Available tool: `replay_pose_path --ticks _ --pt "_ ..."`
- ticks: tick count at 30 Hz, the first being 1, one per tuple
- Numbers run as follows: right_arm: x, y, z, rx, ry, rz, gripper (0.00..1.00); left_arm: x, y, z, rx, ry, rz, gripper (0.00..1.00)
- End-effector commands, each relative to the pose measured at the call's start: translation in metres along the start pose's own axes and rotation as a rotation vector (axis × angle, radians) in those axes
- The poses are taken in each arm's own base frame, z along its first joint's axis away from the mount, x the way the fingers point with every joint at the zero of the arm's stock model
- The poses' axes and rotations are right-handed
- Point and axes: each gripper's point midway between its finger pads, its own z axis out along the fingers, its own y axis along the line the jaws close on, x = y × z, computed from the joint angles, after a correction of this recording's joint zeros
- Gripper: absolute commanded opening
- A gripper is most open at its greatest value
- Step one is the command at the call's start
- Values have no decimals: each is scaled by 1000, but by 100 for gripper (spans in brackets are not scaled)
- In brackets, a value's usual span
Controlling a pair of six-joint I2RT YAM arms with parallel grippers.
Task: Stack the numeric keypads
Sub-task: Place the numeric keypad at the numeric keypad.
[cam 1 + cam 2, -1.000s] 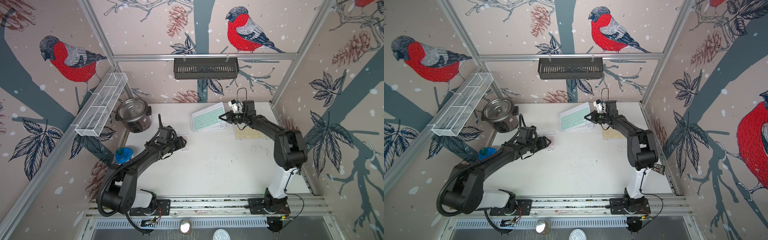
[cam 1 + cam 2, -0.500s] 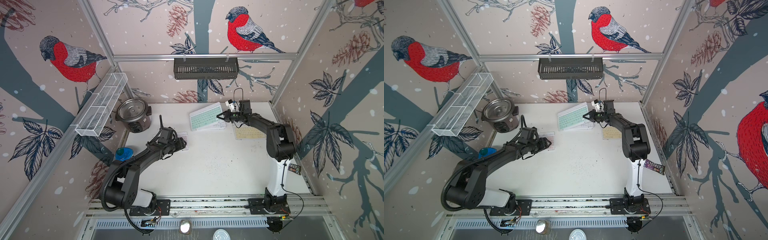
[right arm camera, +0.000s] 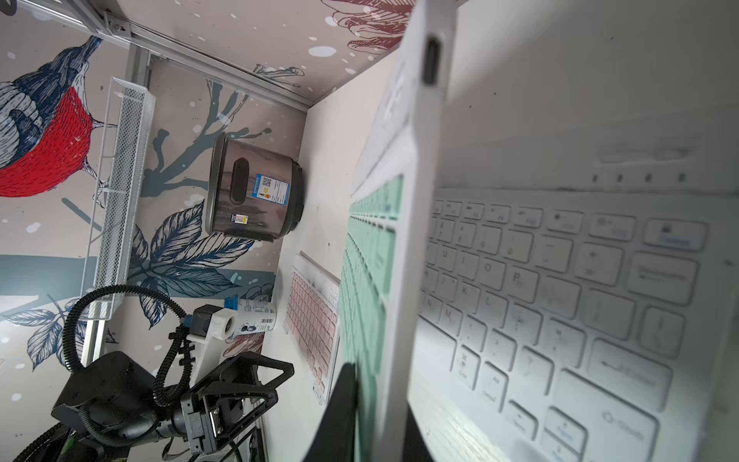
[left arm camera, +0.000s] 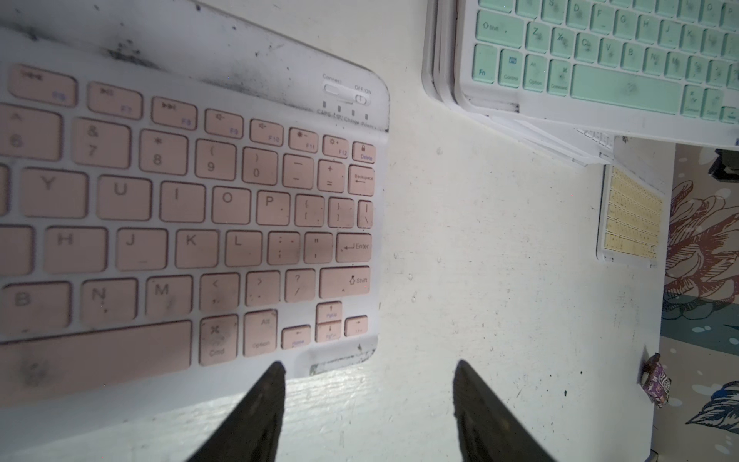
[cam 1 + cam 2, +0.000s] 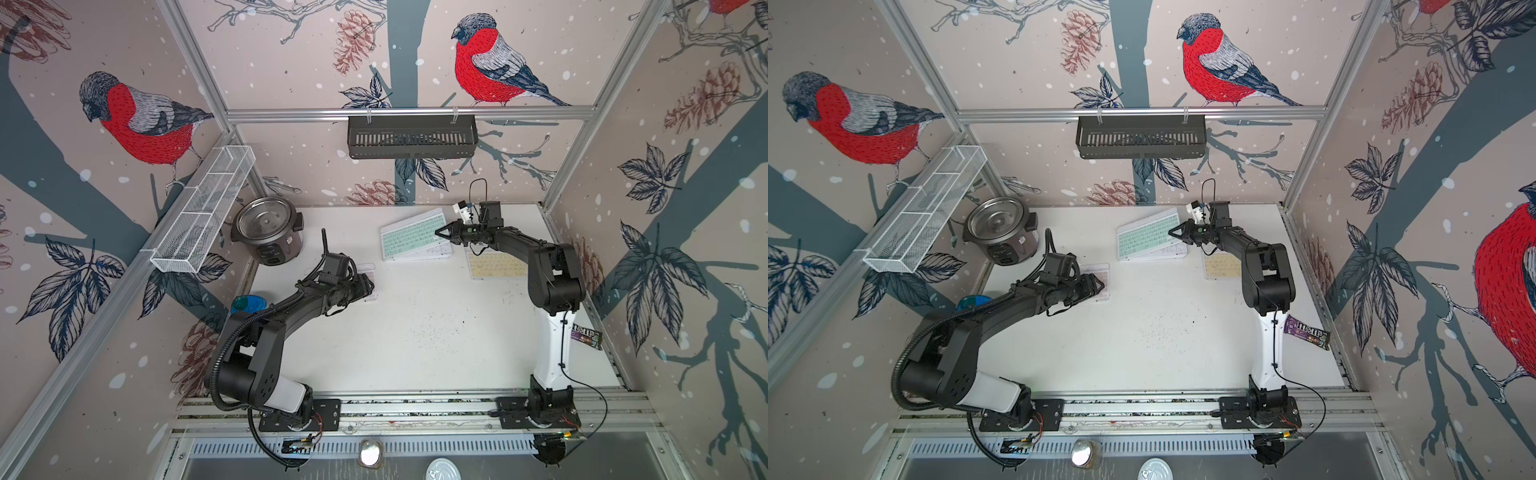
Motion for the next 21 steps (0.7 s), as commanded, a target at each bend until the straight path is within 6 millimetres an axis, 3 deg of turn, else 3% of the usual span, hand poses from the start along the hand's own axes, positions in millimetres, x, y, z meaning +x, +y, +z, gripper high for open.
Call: replay_pose_path --ticks 1,6,10,17,21 --pt "-8 2 -2 -22 -19 -29 14 -4 -4 1 16 -4 12 66" --pt "-9 -8 -2 -7 -23 -18 15 -4 -3 5 15 6 9 66" --pt "-8 -16 0 7 -20 -13 23 -3 -3 7 14 14 9 66" --pt "-11 -32 0 61 -28 1 51 -4 -3 8 13 18 8 66" --pt "-12 -40 -2 109 -33 0 58 -3 -3 10 12 22 7 66"
